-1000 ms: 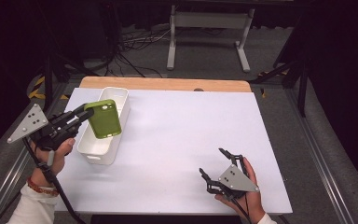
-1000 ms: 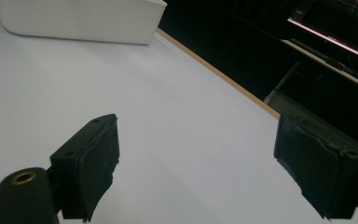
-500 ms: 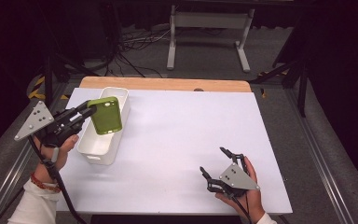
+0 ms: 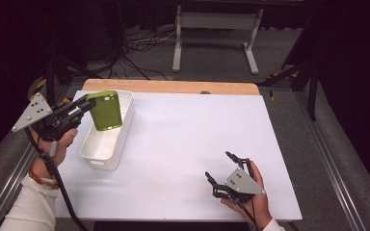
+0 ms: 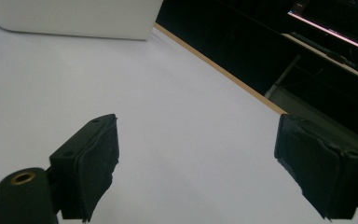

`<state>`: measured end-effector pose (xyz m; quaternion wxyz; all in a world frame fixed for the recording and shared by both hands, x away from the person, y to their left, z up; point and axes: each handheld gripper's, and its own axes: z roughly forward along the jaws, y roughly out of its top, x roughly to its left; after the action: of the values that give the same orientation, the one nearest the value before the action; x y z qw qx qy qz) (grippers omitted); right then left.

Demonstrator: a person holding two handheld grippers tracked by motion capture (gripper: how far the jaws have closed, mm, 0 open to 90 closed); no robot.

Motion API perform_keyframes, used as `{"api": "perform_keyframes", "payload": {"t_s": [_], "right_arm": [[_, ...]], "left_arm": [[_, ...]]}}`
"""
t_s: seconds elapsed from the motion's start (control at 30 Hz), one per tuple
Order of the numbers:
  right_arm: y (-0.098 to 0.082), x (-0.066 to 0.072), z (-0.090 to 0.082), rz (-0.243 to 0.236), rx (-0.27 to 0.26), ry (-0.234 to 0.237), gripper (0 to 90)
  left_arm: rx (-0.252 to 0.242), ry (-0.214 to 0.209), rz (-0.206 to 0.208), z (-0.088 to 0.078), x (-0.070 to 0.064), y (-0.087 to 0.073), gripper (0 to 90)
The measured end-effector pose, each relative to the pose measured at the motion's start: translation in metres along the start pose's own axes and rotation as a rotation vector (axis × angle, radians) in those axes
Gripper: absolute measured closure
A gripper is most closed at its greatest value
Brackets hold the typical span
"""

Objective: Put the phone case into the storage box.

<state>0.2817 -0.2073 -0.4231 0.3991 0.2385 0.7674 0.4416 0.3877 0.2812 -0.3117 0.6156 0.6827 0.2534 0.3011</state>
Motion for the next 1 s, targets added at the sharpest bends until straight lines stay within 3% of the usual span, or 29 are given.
{"api": "perform_keyframes", "payload": {"t_s": [0.5,0.57,1.0], "right_arm": [[0.003,0.002,0.001,0.002,-0.004,0.013,15.4],[0.003,0.004,0.001,-0.010,0.009,0.017,15.5],[0.006,0.005,0.005,-0.028,0.023,0.026,15.5]], "left_arm": [[0.021,0.010,-0.001,0.020,0.021,0.003,78.7],[0.027,0.010,0.020,0.026,0.026,0.003,78.7],[0.092,0.016,0.013,0.062,0.052,-0.011,78.6]]}}
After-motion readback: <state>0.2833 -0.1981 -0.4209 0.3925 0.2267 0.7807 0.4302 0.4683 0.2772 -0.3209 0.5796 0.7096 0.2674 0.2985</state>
